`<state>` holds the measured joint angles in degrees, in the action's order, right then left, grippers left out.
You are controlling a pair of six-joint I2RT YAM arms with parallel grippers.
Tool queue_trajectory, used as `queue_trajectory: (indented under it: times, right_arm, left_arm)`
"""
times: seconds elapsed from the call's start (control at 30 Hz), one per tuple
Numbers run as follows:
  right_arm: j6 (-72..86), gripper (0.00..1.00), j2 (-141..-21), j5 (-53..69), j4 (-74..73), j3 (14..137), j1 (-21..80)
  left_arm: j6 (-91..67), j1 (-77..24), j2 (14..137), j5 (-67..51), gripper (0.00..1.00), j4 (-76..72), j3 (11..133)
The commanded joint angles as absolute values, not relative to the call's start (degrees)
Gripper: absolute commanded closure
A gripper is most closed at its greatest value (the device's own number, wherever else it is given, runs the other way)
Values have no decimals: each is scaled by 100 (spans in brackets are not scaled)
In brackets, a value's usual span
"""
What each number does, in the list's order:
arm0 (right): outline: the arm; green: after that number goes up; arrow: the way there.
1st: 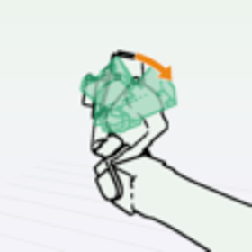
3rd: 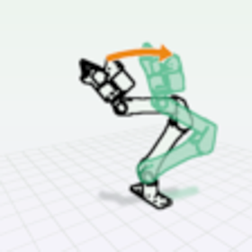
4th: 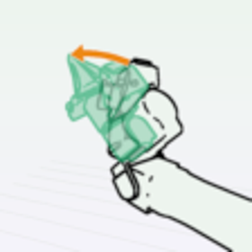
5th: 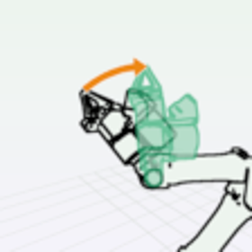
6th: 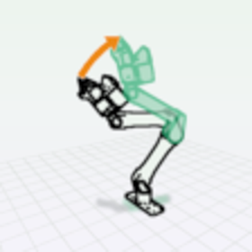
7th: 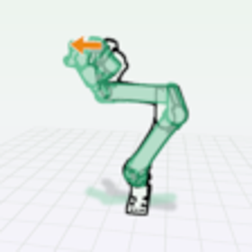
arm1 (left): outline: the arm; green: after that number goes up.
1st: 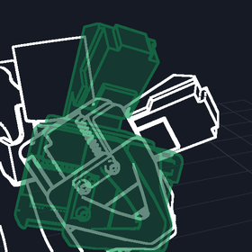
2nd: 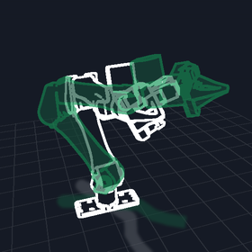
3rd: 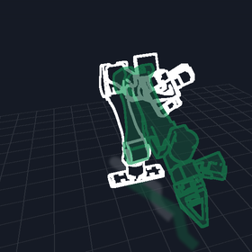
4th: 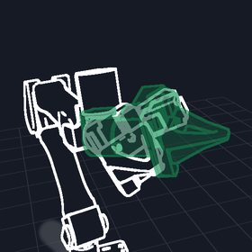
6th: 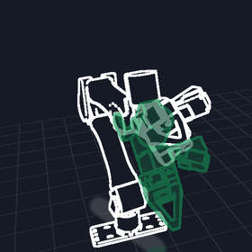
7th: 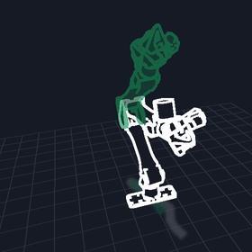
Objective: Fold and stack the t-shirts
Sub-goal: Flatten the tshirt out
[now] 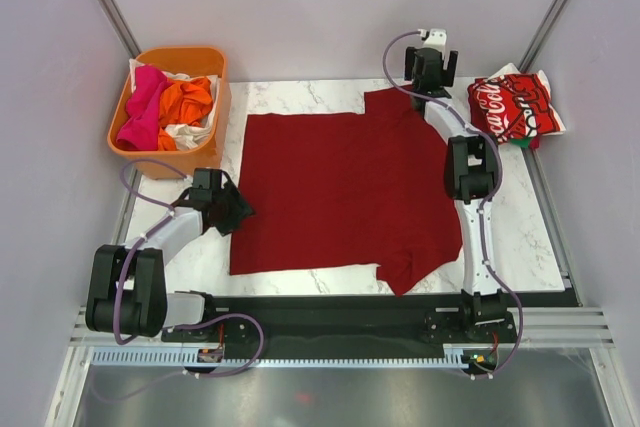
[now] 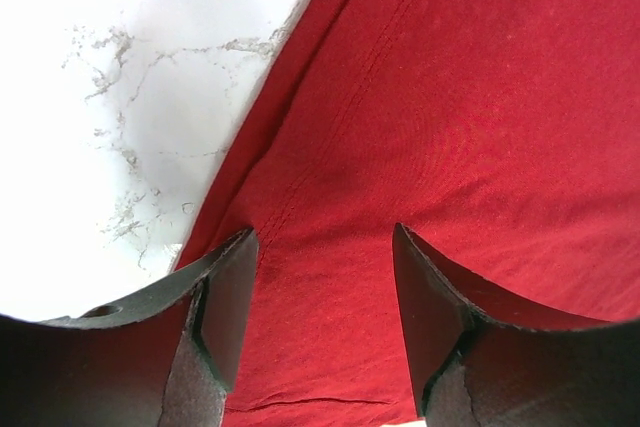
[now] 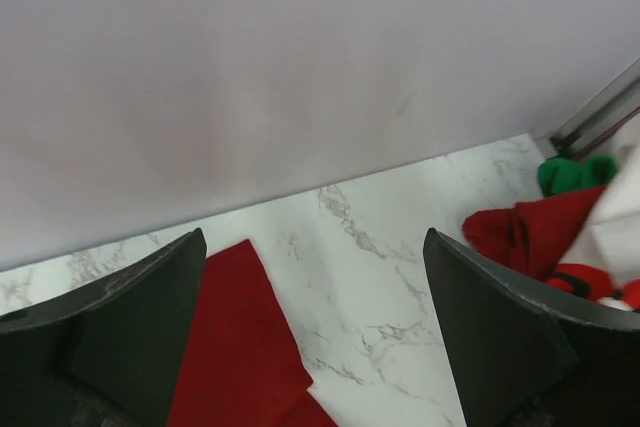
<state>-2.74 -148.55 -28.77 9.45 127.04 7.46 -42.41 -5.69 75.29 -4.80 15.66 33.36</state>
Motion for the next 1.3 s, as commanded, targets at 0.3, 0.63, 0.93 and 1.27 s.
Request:
queue_trajectory:
  times: [0.3,0.63,0.93,1.27]
  right_arm:
    - [1083,2,-9982,-3418,-777,9443,1414]
    - [4620,3,-5961,-422,-3364,4951,2485]
    - [6714,7,-4554,-1505,-5335,3552,4508]
    - [7128,36,-4973,-1124,-4325,2628,5141]
  left_arm:
    - [-4148,-650,7138,-869,23,1723,3269]
    - [-3472,-659,5819,-1818,25,2750,3884]
    - [-3006,-659,4861,-1872,23,3735,4333]
    - [-2900,-659,4816,-1635,23,3867,4377]
